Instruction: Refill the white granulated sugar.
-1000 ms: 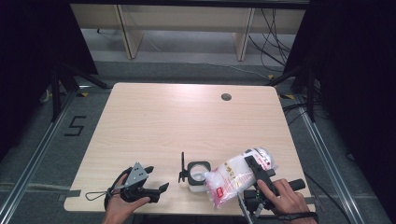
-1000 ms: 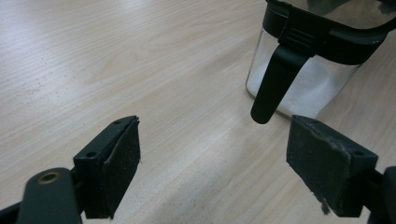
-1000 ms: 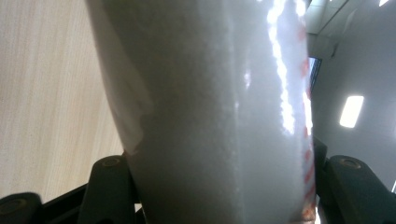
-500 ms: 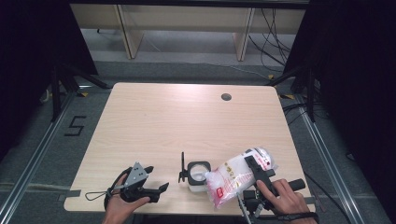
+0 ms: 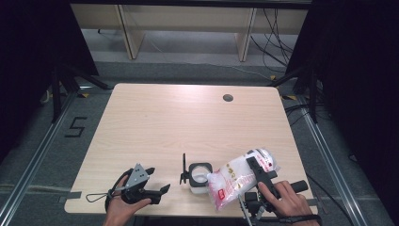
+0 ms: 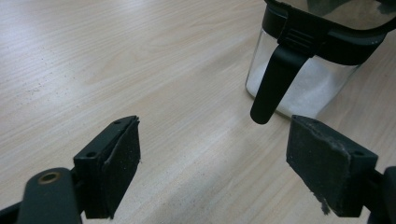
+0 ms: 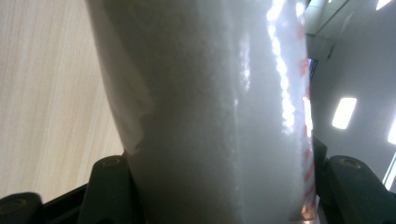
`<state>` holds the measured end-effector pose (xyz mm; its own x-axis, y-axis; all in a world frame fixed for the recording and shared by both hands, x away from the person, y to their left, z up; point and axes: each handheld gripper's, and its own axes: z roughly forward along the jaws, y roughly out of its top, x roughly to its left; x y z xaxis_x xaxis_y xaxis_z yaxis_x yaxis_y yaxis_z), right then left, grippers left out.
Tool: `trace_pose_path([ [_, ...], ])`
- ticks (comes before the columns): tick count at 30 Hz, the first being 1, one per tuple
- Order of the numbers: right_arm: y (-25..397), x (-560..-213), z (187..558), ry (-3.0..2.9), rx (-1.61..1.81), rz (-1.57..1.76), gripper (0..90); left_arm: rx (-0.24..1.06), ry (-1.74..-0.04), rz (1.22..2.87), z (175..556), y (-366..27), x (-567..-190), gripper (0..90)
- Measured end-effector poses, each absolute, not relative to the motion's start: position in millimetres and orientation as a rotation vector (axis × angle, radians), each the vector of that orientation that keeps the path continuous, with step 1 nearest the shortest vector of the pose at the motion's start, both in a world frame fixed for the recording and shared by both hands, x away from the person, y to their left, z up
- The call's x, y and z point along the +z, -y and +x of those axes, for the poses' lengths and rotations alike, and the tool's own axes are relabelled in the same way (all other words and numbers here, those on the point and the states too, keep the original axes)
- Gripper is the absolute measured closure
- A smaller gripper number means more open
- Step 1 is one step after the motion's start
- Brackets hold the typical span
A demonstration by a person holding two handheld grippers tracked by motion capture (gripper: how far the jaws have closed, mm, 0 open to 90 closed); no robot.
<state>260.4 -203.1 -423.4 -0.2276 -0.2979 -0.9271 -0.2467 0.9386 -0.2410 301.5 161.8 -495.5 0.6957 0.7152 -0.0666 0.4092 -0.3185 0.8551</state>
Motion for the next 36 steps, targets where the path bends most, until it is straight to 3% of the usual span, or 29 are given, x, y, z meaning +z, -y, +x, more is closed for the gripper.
trace_pose_path([
  [36, 201.7, -422.8, 258.5, -1.835, -0.029, -0.372, 43.1, 0.413, -0.859, 1.951, 301.8, -162.6, -494.1, 17.1],
])
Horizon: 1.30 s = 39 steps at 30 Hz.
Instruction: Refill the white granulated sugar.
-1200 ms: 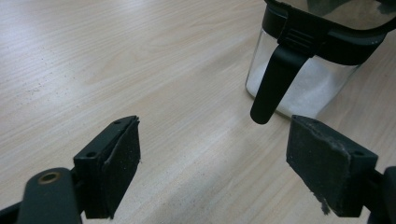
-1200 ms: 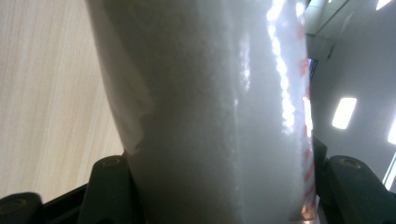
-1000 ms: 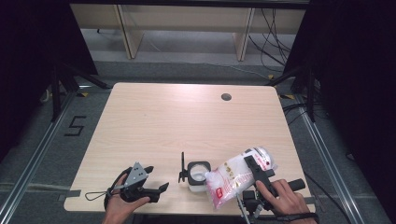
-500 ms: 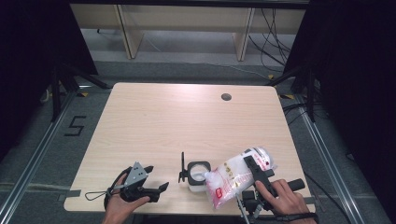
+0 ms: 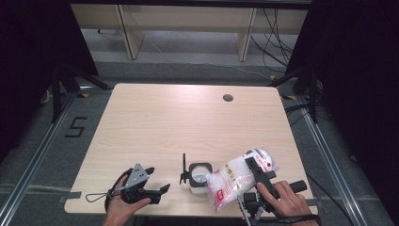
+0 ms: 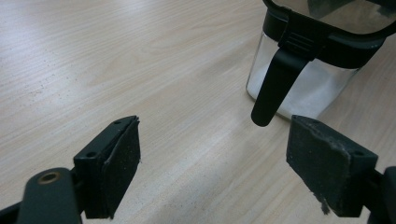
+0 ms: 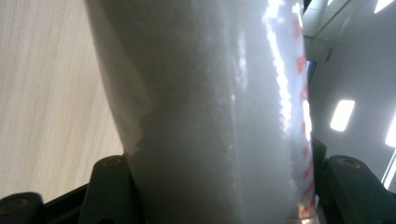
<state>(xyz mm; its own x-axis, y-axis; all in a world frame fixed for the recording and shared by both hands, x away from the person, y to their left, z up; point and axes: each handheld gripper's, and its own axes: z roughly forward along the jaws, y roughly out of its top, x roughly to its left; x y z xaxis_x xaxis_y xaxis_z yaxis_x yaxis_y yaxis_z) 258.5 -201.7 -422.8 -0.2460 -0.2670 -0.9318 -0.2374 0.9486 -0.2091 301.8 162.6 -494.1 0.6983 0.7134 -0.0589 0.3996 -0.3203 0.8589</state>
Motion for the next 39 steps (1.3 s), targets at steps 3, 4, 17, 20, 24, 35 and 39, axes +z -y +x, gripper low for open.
trace_pose_path([
  [3, 203.4, -419.9, 258.2, -1.862, -0.024, -0.352, 43.1, 0.409, -0.866, 1.948, 301.4, -162.1, -494.2, 17.1],
  [4, 203.8, -420.4, 260.0, -1.833, 0.006, -0.375, 43.1, 0.418, -0.859, 1.955, 301.5, -162.6, -493.5, 17.1],
  [17, 197.6, -411.7, 266.5, -1.829, -0.060, -0.562, 43.2, 0.415, -0.858, 1.953, 301.8, -163.0, -494.3, 17.1],
  [20, 203.2, -420.2, 260.1, -1.832, -0.008, -0.380, 43.2, 0.421, -0.853, 1.952, 302.8, -163.1, -494.1, 17.1],
  [24, 204.6, -422.3, 259.1, -1.848, -0.008, -0.347, 43.2, 0.417, -0.858, 1.947, 302.5, -162.7, -494.1, 17.1],
  [35, 204.4, -419.3, 257.1, -1.851, 0.000, -0.328, 43.3, 0.420, -0.861, 1.942, 302.0, -162.4, -493.9, 17.1],
  [39, 206.2, -421.2, 260.3, -1.849, 0.004, -0.347, 43.3, 0.416, -0.858, 1.950, 302.0, -163.4, -493.6, 17.1],
])
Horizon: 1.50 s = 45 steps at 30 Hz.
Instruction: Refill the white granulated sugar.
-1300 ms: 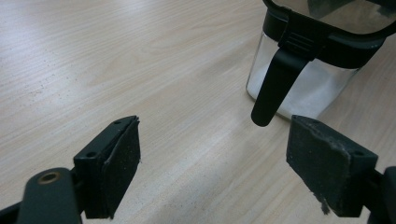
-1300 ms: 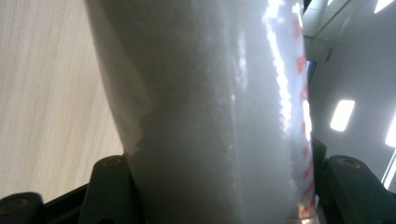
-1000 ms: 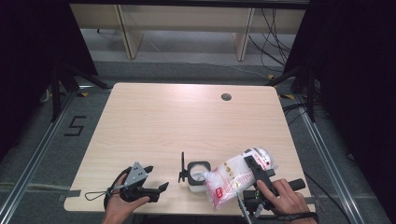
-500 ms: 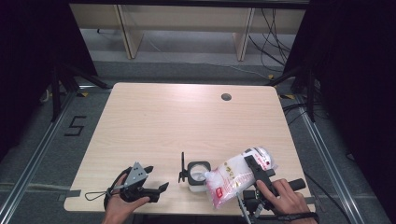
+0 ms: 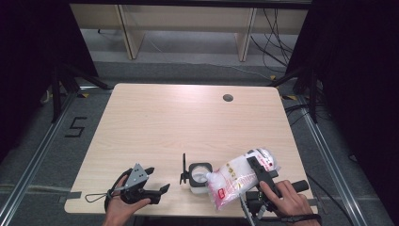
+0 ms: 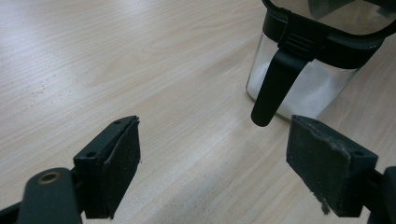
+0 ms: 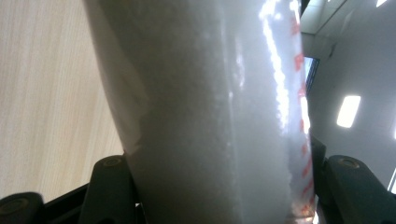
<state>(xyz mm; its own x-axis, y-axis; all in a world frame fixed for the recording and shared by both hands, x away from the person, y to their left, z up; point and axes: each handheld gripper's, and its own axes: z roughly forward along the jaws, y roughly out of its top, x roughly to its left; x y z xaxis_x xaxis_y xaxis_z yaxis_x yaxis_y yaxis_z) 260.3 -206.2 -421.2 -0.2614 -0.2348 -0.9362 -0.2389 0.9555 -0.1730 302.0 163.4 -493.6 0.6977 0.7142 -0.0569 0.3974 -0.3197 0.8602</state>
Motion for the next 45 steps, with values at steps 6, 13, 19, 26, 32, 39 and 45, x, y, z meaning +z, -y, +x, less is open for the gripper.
trace_pose_path([
  [6, 207.4, -420.4, 261.1, -1.854, 0.020, -0.345, 43.3, 0.409, -0.873, 1.940, 301.8, -162.8, -493.9, 17.1],
  [13, 206.5, -420.6, 260.2, -1.849, 0.006, -0.345, 43.3, 0.425, -0.846, 1.956, 302.4, -164.1, -493.1, 17.1],
  [19, 206.2, -419.9, 262.4, -1.855, 0.009, -0.375, 43.3, 0.417, -0.858, 1.946, 302.4, -162.3, -493.4, 17.1],
  [26, 207.2, -419.3, 260.5, -1.861, 0.007, -0.346, 43.4, 0.424, -0.849, 1.957, 302.3, -164.0, -493.0, 17.1],
  [32, 207.6, -417.3, 261.0, -1.850, 0.014, -0.371, 43.4, 0.424, -0.849, 1.954, 302.5, -163.3, -493.2, 17.1],
  [39, 215.0, -418.7, 263.4, -1.902, 0.109, -0.280, 43.5, 0.419, -0.862, 1.942, 302.9, -164.1, -492.9, 17.1],
  [45, 224.8, -428.4, 270.2, -1.968, 0.236, -0.167, 43.5, 0.415, -0.859, 1.940, 302.9, -164.1, -492.9, 17.1],
])
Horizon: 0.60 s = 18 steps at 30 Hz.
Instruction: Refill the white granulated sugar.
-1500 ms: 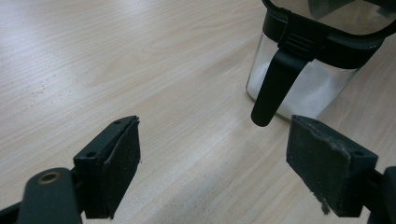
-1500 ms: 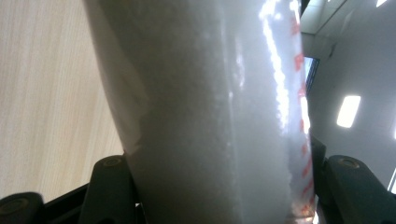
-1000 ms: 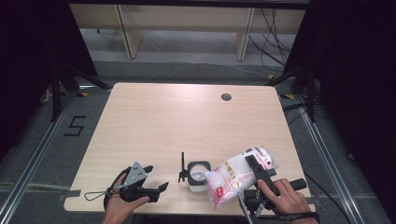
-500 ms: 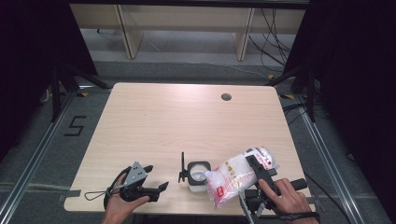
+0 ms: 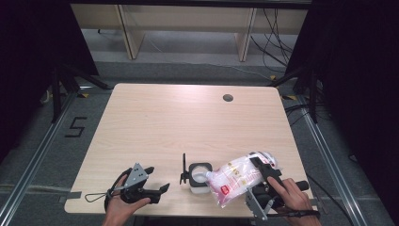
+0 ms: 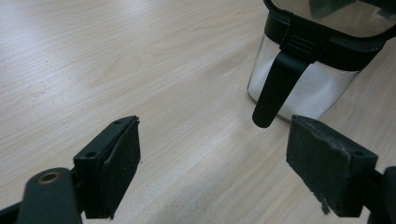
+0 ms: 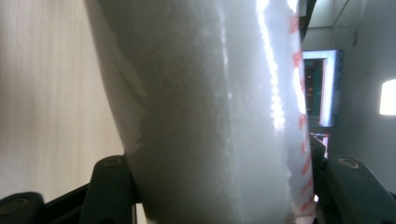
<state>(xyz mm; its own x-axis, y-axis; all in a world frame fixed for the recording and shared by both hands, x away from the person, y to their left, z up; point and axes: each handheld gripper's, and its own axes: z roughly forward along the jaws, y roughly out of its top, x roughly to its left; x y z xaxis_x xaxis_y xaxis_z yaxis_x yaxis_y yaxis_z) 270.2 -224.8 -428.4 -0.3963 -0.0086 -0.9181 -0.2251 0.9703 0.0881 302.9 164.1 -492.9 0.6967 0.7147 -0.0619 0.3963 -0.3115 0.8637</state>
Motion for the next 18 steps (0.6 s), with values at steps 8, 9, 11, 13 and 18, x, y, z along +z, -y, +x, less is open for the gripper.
trace_pose_path([
  [8, 239.8, -439.4, 284.2, -2.046, 0.416, -0.082, 43.6, 0.414, -0.868, 1.935, 301.6, -163.7, -492.3, 17.0],
  [9, 241.9, -443.9, 283.3, -2.080, 0.461, 0.002, 43.6, 0.424, -0.852, 1.944, 302.6, -164.6, -491.9, 17.1],
  [11, 246.3, -448.5, 287.4, -2.101, 0.532, 0.031, 43.7, 0.421, -0.850, 1.940, 302.7, -164.7, -491.8, 17.1],
  [13, 249.3, -450.9, 287.9, -2.122, 0.572, 0.081, 43.7, 0.421, -0.857, 1.938, 302.1, -164.6, -491.7, 17.0],
  [18, 259.2, -457.4, 298.7, -2.157, 0.746, 0.157, 43.9, 0.421, -0.860, 1.935, 302.0, -164.4, -491.7, 17.0],
])
